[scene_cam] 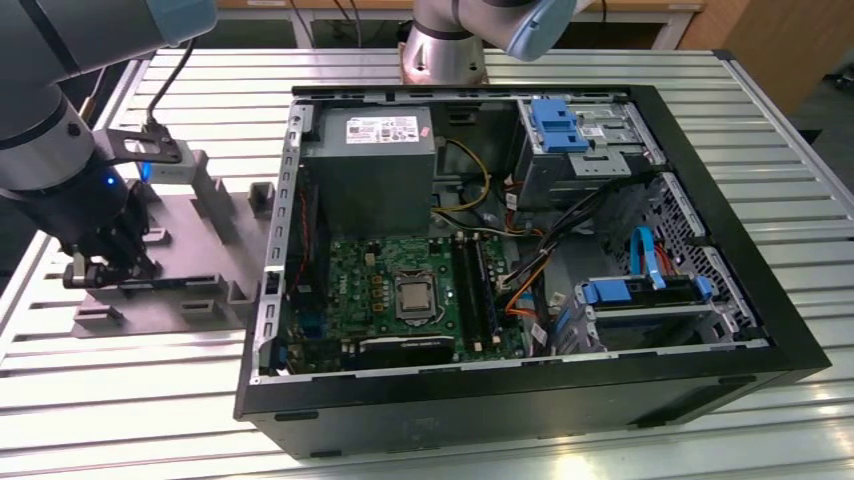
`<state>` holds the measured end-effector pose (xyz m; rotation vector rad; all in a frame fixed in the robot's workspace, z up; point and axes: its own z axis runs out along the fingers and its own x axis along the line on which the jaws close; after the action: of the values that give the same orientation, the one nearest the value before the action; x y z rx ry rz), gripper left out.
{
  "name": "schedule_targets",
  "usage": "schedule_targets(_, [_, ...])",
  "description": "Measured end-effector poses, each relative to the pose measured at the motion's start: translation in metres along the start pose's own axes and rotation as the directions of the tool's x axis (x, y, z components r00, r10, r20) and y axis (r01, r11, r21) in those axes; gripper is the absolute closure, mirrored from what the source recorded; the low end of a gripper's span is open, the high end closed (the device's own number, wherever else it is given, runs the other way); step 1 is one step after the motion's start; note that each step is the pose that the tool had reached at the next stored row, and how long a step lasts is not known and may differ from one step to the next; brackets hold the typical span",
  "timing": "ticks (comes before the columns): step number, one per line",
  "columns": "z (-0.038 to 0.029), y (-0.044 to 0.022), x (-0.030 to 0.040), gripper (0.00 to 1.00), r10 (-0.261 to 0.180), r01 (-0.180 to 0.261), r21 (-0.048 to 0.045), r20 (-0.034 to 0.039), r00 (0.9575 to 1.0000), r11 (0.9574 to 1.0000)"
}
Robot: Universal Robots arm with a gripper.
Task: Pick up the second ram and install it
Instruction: 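Pick up the second ram and move it above second insertion slot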
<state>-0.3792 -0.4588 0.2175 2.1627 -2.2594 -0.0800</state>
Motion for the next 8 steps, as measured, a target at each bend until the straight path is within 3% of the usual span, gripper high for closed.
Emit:
schedule_targets(6, [0.0001, 0.0000, 0.0000, 0.89, 0.000, 0.000, 0.0001, 0.0000, 1.0000, 1.0000])
schedule_targets(8, [0.0001, 0.0000, 0.0000, 0.83, 0.000, 0.000, 0.0001, 0.0000, 1.0000, 1.0000])
